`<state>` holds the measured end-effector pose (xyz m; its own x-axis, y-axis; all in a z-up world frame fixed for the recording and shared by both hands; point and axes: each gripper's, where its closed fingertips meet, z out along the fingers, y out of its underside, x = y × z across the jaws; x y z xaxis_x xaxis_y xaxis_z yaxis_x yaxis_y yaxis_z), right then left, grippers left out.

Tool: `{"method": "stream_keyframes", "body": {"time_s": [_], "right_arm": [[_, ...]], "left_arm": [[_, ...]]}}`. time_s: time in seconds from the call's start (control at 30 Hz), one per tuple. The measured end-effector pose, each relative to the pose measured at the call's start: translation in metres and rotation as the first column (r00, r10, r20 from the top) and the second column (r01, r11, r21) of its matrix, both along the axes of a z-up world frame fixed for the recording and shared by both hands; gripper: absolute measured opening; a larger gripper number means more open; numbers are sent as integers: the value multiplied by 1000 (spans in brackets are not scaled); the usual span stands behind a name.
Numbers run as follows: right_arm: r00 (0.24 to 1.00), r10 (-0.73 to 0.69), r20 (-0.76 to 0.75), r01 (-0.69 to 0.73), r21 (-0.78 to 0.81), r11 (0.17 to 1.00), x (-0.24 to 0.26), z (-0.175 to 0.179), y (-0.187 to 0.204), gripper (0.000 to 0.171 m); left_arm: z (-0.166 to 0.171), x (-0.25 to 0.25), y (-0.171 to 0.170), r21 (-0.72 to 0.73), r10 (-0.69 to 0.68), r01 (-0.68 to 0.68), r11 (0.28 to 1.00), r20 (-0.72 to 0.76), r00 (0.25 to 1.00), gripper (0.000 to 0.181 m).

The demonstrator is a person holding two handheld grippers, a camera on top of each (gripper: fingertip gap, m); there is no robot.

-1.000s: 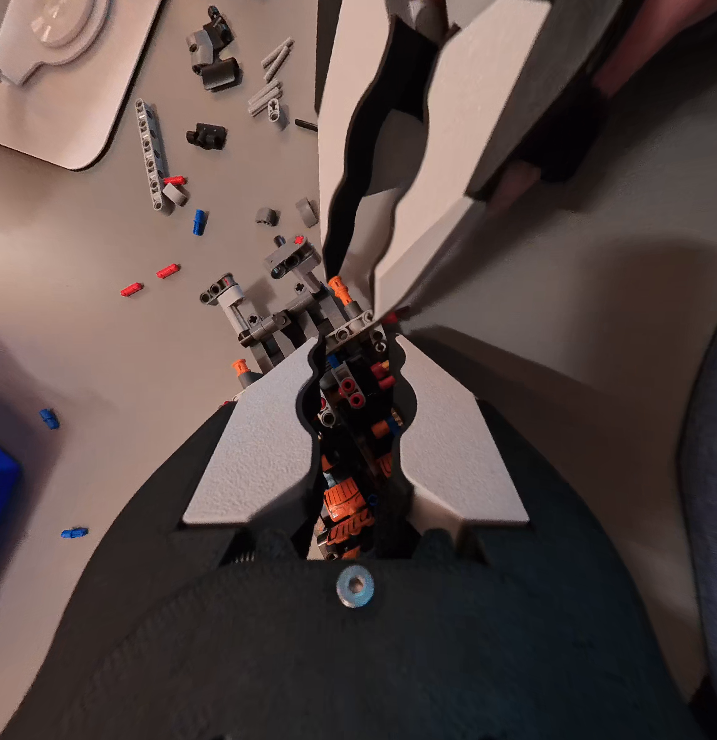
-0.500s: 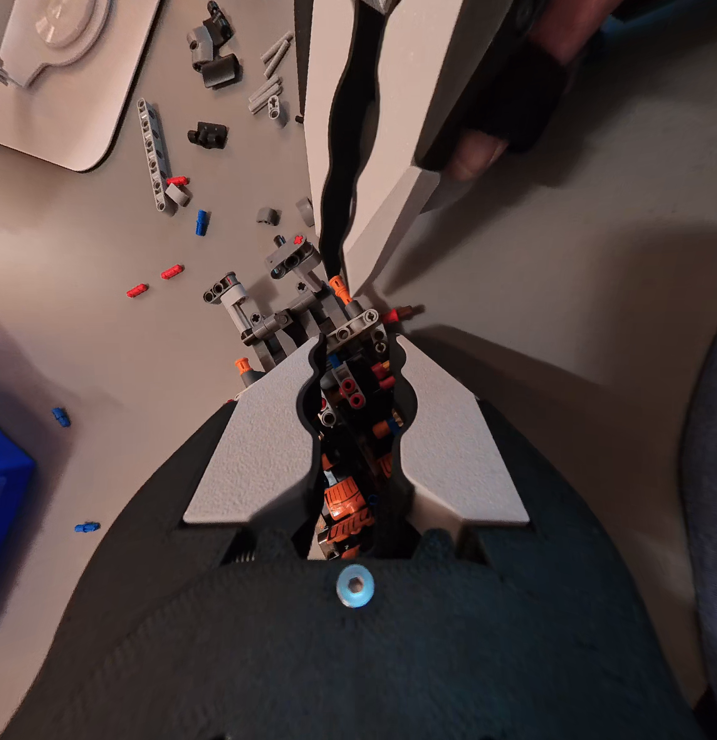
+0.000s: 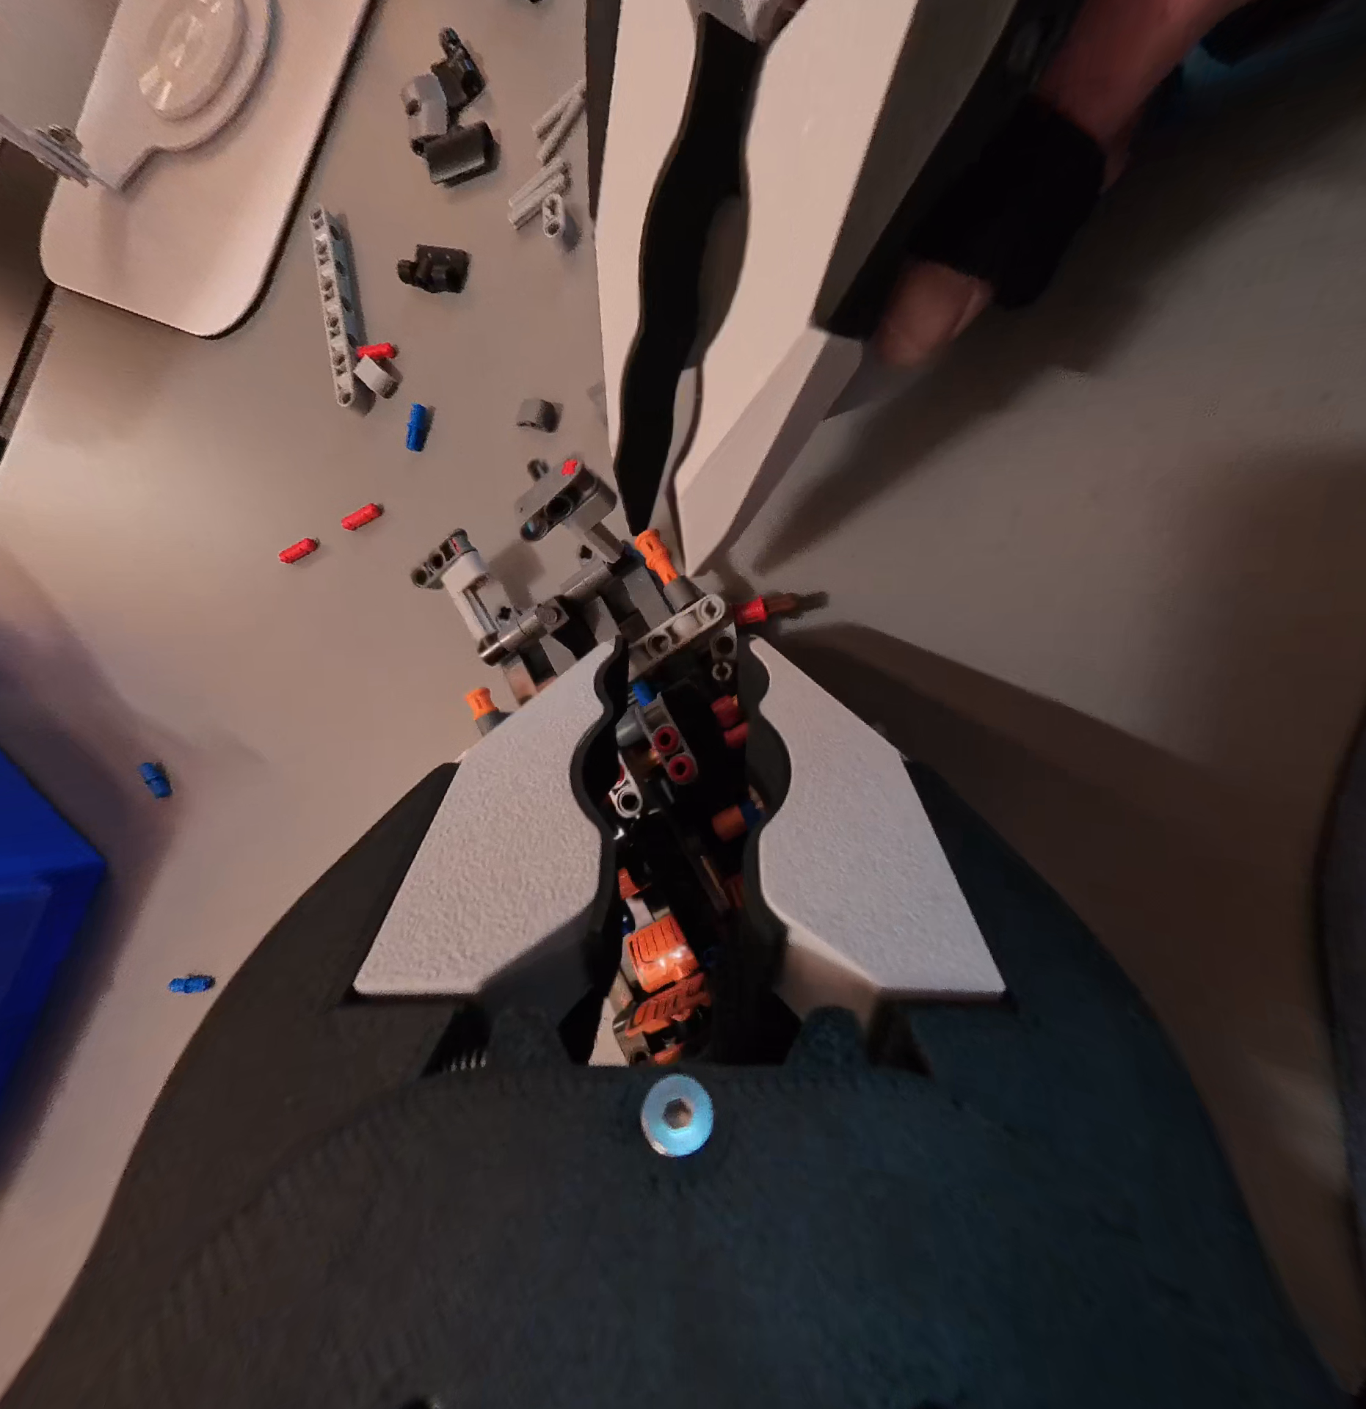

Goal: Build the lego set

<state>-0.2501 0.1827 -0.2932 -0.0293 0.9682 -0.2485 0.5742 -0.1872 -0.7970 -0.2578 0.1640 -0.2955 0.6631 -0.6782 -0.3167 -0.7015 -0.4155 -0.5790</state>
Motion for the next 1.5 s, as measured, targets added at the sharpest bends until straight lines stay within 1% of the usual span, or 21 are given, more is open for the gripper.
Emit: {"method": "stream_keyframes", "body": {"time_s": [0.1, 0.2, 0.3, 0.4, 0.47, 0.57, 0.67, 0.73, 0.8, 0.87, 1.0, 1.1, 1.17, 1.23, 1.27, 1.33, 1.5], "right_arm": [[999, 42, 1, -42, 34, 999, 0, 4, -2, 18], [998, 61, 6, -61, 29, 998, -2, 2, -4, 19], [998, 69, 9, -69, 17, 997, -2, 0, -6, 16], [998, 67, 20, -67, 19, 998, 0, -2, -7, 13], [997, 68, 21, -68, 6, 998, 0, -1, -11, 11], [996, 90, 16, -90, 18, 996, 0, -1, -17, 13], [996, 92, 3, -92, 16, 996, 0, 2, -19, 22], [996, 90, 4, -90, 38, 995, 0, 1, -19, 19], [997, 83, 2, -83, 54, 995, -1, -1, -20, 19], [998, 67, 7, -67, 85, 994, -2, -3, -17, 13], [998, 61, 11, -62, 98, 993, -4, -4, -17, 14], [998, 60, 12, -61, 95, 994, -4, -4, -17, 14], [998, 63, 11, -64, 96, 993, -4, -4, -17, 14], [998, 66, 17, -67, 102, 992, -4, -5, -18, 14], [998, 67, 21, -69, 108, 992, -4, -5, -18, 14], [998, 65, 21, -67, 121, 990, -4, -6, -18, 14], [998, 64, 25, -67, 151, 986, -6, -6, -18, 14]], "left_arm": [[7, 0, 0, 3, 22, -23, 1000, 36, 999, 27], [13, -3, 5, 6, 81, -81, 997, 55, 995, 37], [2, -11, 10, -24, 162, -162, 987, -11, 987, 54], [0, -8, 9, -20, 200, -200, 980, -9, 980, 54], [-1, -6, 5, -32, 197, -197, 980, -19, 980, 51], [-1, -6, -1, -40, 184, -185, 982, -36, 982, 51], [-2, -5, -5, -49, 147, -148, 988, -37, 989, 44], [-6, -2, -8, -82, 133, -134, 988, -22, 991, 38], [-9, -2, -10, -94, 126, -128, 987, -26, 992, 35], [-9, -1, -10, -91, 121, -123, 988, -25, 992, 35], [-7, -3, -10, -76, 93, -97, 992, -45, 995, 32], [6, 3, -12, -50, 56, -57, 997, -15, 998, 27], [5, 7, -18, -91, 34, -35, 995, -13, 999, 27], [-2, 4, -20, -101, 42, -48, 994, -59, 997, 25], [-4, 5, -20, -96, 46, -52, 994, -60, 997, 26], [-4, 3, -19, -78, 67, -73, 994, -71, 995, 21], [-5, 4, -20, -51, 59, -63, 997, -79, 995, 22]]}}
